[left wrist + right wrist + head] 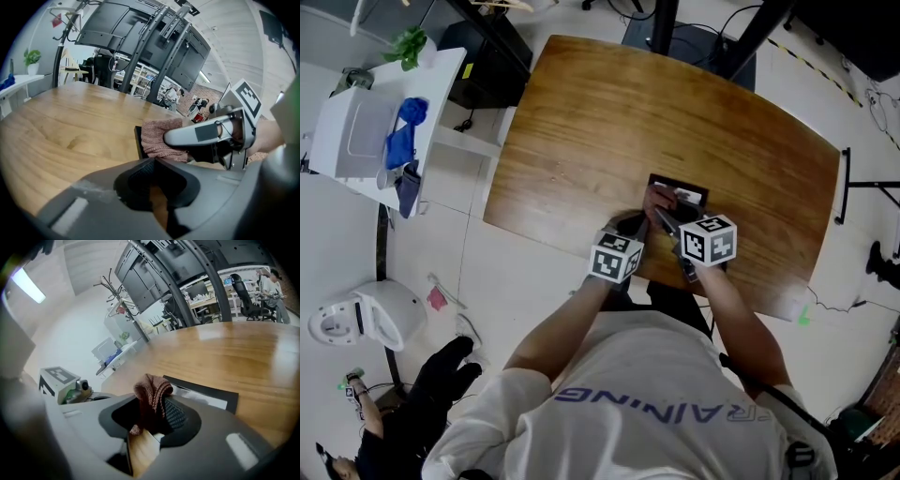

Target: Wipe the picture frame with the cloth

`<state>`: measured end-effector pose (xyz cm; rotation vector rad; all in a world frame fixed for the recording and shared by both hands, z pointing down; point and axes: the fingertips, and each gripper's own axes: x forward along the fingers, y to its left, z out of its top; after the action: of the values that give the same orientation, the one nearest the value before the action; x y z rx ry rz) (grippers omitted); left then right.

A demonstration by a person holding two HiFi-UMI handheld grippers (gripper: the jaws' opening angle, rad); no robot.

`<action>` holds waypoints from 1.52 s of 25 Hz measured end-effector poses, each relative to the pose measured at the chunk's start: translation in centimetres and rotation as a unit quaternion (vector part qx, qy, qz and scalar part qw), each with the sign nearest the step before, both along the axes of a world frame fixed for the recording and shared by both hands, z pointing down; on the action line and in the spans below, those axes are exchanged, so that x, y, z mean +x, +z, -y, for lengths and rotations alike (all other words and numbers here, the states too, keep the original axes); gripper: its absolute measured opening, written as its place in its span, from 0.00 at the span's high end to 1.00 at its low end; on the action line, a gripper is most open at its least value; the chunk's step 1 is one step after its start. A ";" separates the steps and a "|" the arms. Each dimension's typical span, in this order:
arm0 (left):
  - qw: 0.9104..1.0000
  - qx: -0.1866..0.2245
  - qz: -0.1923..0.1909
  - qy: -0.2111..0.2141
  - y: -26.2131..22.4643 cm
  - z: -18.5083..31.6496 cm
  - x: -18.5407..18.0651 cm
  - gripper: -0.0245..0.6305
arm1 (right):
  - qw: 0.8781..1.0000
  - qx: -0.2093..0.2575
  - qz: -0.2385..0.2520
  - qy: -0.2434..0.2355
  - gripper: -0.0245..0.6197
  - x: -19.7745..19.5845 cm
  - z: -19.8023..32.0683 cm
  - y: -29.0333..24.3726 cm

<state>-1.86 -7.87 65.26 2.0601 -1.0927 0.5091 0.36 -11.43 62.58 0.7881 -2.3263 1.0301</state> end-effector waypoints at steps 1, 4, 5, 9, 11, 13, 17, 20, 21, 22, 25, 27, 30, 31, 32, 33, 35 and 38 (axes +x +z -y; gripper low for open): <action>1.000 -0.001 -0.001 0.000 0.0 0.0 0.0 0.96 | 1.000 -0.002 0.000 0.000 0.76 -0.1 0.0 0.1; 1.000 -0.004 -0.005 -0.005 0.0 -0.1 -0.2 0.96 | 1.000 -0.002 -0.002 -0.003 0.76 -0.4 -0.1 0.3; 1.000 -0.004 -0.005 -0.006 0.0 -0.2 -0.3 0.96 | 1.000 -0.001 -0.003 -0.006 0.76 -0.5 -0.2 0.3; 1.000 -0.005 -0.005 -0.004 0.0 -0.4 -0.3 0.96 | 1.000 0.005 -0.002 -0.011 0.76 -0.6 -0.5 0.7; 1.000 -0.006 -0.005 -0.004 0.0 -0.4 -0.3 0.96 | 1.000 0.008 -0.004 -0.013 0.76 -0.4 -0.4 0.7; 1.000 -0.005 -0.004 -0.004 0.0 -0.3 -0.3 0.96 | 1.000 0.015 -0.012 -0.013 0.76 -0.1 -0.4 0.7; 1.000 0.000 0.001 0.000 0.1 -0.5 -0.1 0.96 | 0.997 0.043 -0.055 -0.014 0.76 1.8 -1.0 0.4; 1.000 0.001 0.002 0.000 0.1 -0.5 -0.2 0.96 | 0.995 0.054 -0.082 -0.010 0.76 3.7 -1.5 0.2; 1.000 0.001 0.002 0.000 0.1 -0.4 -0.3 0.96 | 0.995 0.053 -0.087 -0.006 0.76 4.4 -1.6 0.2; 1.000 0.001 0.002 0.000 0.0 -0.4 -0.3 0.96 | 0.994 0.052 -0.091 -0.001 0.76 5.1 -1.7 0.2; 1.000 0.000 0.002 -0.001 0.0 -0.4 -0.3 0.96 | 0.993 0.054 -0.101 0.017 0.76 7.2 -1.8 0.1; 1.000 0.000 0.002 -0.001 0.0 -0.4 -0.3 0.96 | 0.991 0.065 -0.113 0.022 0.76 8.5 -1.9 0.0; 1.000 0.001 0.003 -0.001 0.1 -0.4 -0.4 0.96 | 0.985 0.105 -0.137 0.011 0.76 9.8 -2.1 -0.2; 1.000 0.001 0.003 -0.001 0.0 -0.4 -0.4 0.96 | 0.982 0.122 -0.145 0.006 0.76 10.2 -2.2 -0.3; 1.000 0.001 0.004 -0.002 0.0 -0.4 -0.4 0.96 | 0.980 0.133 -0.150 0.007 0.76 10.6 -2.3 -0.3; 1.000 0.002 0.004 -0.002 0.0 -0.5 -0.4 0.96 | 0.979 0.139 -0.151 0.014 0.76 11.0 -2.4 -0.3; 1.000 0.002 0.004 -0.002 0.0 -0.4 -0.4 0.96 | 0.979 0.137 -0.148 0.037 0.76 12.0 -2.3 -0.3; 1.000 0.003 0.006 -0.001 0.0 -0.4 -0.4 0.96 | 0.977 0.132 -0.154 0.061 0.76 13.4 -2.2 -0.1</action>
<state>-2.30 -7.48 65.31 2.0637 -1.1057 0.5178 13.76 -9.24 62.51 1.1190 -2.1879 0.5980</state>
